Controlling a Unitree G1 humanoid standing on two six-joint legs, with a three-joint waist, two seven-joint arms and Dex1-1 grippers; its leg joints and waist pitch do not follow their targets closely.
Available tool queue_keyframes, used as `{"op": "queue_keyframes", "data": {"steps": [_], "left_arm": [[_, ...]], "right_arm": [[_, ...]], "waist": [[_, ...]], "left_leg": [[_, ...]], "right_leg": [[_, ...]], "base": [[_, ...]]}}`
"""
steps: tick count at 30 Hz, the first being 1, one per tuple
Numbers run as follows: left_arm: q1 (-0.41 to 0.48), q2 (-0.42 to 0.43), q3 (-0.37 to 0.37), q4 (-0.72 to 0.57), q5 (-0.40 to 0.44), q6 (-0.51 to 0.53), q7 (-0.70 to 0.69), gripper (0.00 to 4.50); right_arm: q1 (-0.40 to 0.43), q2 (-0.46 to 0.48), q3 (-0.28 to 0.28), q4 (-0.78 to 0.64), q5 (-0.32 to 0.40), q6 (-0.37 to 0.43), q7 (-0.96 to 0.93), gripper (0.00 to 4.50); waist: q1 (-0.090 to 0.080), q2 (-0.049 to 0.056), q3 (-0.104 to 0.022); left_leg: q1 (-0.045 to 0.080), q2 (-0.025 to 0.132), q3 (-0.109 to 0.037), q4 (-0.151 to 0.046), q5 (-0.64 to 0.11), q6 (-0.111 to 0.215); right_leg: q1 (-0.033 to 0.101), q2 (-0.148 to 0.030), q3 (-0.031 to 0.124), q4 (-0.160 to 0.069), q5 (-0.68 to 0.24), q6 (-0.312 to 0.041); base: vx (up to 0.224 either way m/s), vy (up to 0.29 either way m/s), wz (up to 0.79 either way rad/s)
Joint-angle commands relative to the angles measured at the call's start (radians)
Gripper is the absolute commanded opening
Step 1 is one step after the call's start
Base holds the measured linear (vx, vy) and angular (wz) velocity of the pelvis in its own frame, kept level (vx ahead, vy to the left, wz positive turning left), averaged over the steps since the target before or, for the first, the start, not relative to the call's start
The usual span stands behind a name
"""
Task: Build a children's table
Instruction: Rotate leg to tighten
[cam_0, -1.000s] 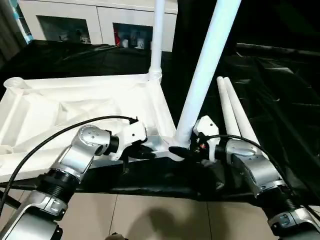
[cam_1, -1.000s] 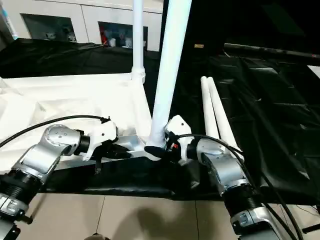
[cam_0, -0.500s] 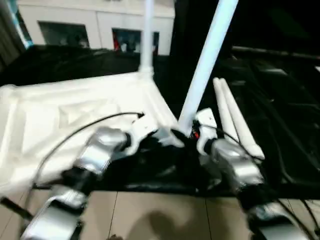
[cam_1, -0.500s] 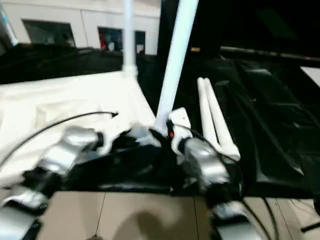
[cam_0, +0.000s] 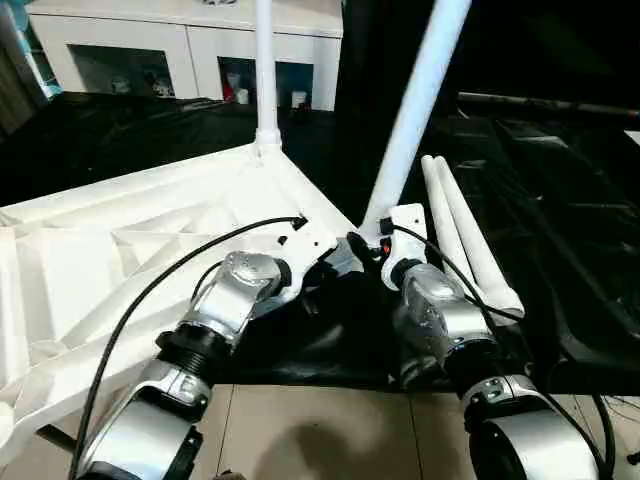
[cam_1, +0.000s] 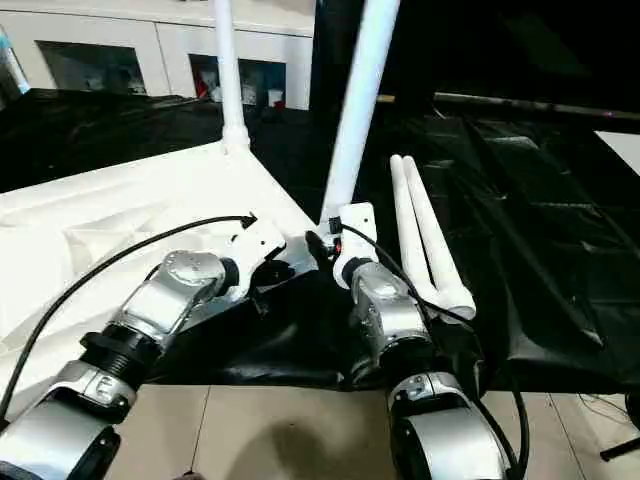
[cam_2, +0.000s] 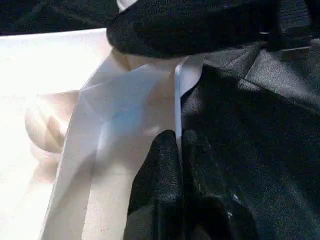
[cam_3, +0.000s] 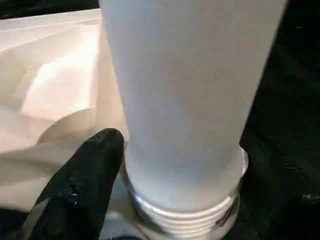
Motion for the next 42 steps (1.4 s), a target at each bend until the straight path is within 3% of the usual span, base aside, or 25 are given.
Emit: {"op": "queue_keyframes", "data": {"steps": [1,5,8,11,15,23,24,30,37,40,42], "left_arm": [[0.018,0.011,0.000,0.010,-0.014,-0.064,-0.031,0.00],[0.039,0.063,0.001,-0.026,-0.044,-0.079,-0.138,0.00],[0.058,0.102,-0.003,-0.062,-0.074,-0.111,-0.233,0.00],[0.085,0.150,-0.026,-0.119,-0.107,-0.133,-0.356,0.00],[0.096,0.167,-0.034,-0.149,-0.131,-0.133,-0.420,0.00],[0.105,0.179,-0.032,-0.163,-0.131,-0.132,-0.446,0.00],[0.107,0.180,-0.031,-0.164,-0.130,-0.131,-0.446,0.00],[0.110,0.184,-0.027,-0.162,-0.131,-0.130,-0.452,0.00],[0.113,0.185,-0.025,-0.162,-0.130,-0.123,-0.447,0.00],[0.098,0.153,-0.014,-0.127,-0.109,-0.112,-0.369,0.00],[0.078,0.118,-0.003,-0.088,-0.093,-0.090,-0.292,0.00]], "right_arm": [[0.009,-0.011,0.047,-0.020,-0.001,-0.003,0.079,3.85],[0.057,-0.101,0.099,-0.138,-0.012,0.008,0.241,4.02],[0.102,-0.168,0.136,-0.230,-0.015,0.036,0.369,4.02],[0.138,-0.238,0.180,-0.323,-0.017,0.070,0.490,4.02],[0.139,-0.269,0.207,-0.344,-0.033,0.061,0.529,4.02],[0.158,-0.288,0.223,-0.385,-0.033,0.094,0.578,3.85],[0.159,-0.287,0.222,-0.387,-0.030,0.098,0.579,3.57],[0.159,-0.282,0.214,-0.383,-0.024,0.107,0.583,3.06],[0.174,-0.267,0.198,-0.387,-0.014,0.136,0.567,2.77],[0.160,-0.227,0.167,-0.332,-0.023,0.156,0.464,2.76],[0.146,-0.190,0.139,-0.278,-0.035,0.171,0.352,2.75]], "waist": [[0.003,-0.002,-0.057],[0.004,0.001,-0.060],[0.007,-0.003,-0.061],[0.004,-0.001,-0.061],[0.008,0.001,-0.061],[0.011,-0.005,-0.060],[0.011,-0.004,-0.061],[0.012,-0.004,-0.062],[0.011,-0.005,-0.062],[0.010,-0.003,-0.061],[0.007,-0.004,-0.057]], "left_leg": [[-0.004,0.036,-0.011,-0.065,-0.176,0.038],[-0.008,0.040,-0.011,-0.062,-0.126,0.051],[-0.011,0.041,-0.011,-0.060,-0.091,0.080],[-0.007,0.041,-0.009,-0.059,-0.096,0.086],[-0.002,0.045,-0.006,-0.059,-0.098,0.083],[-0.005,0.044,-0.007,-0.060,-0.098,0.069],[-0.005,0.044,-0.007,-0.060,-0.088,0.072],[-0.005,0.042,-0.007,-0.058,-0.084,0.074],[-0.004,0.043,-0.007,-0.058,-0.082,0.075],[-0.003,0.044,-0.007,-0.060,-0.087,0.070],[-0.001,0.043,-0.007,-0.063,-0.120,0.046]], "right_leg": [[0.044,-0.072,0.063,-0.099,-0.191,-0.168],[0.048,-0.073,0.063,-0.089,-0.113,-0.186],[0.054,-0.069,0.062,-0.079,-0.022,-0.203],[0.051,-0.069,0.063,-0.079,-0.015,-0.220],[0.047,-0.069,0.063,-0.077,-0.002,-0.243],[0.051,-0.069,0.064,-0.078,-0.019,-0.227],[0.051,-0.070,0.064,-0.076,-0.007,-0.229],[0.051,-0.069,0.063,-0.075,0.002,-0.232],[0.052,-0.069,0.064,-0.074,0.007,-0.233],[0.049,-0.069,0.063,-0.075,-0.008,-0.232],[0.046,-0.070,0.063,-0.083,-0.075,-0.223]], "base": [[0.000,0.000,0.00],[0.000,0.000,0.00],[0.000,0.000,0.00],[0.000,0.000,0.00],[0.000,0.000,0.00],[0.000,0.000,0.00],[0.000,0.000,0.00],[0.000,0.000,0.00],[0.000,0.000,0.00],[0.000,0.000,0.00],[0.000,0.000,0.00]]}}
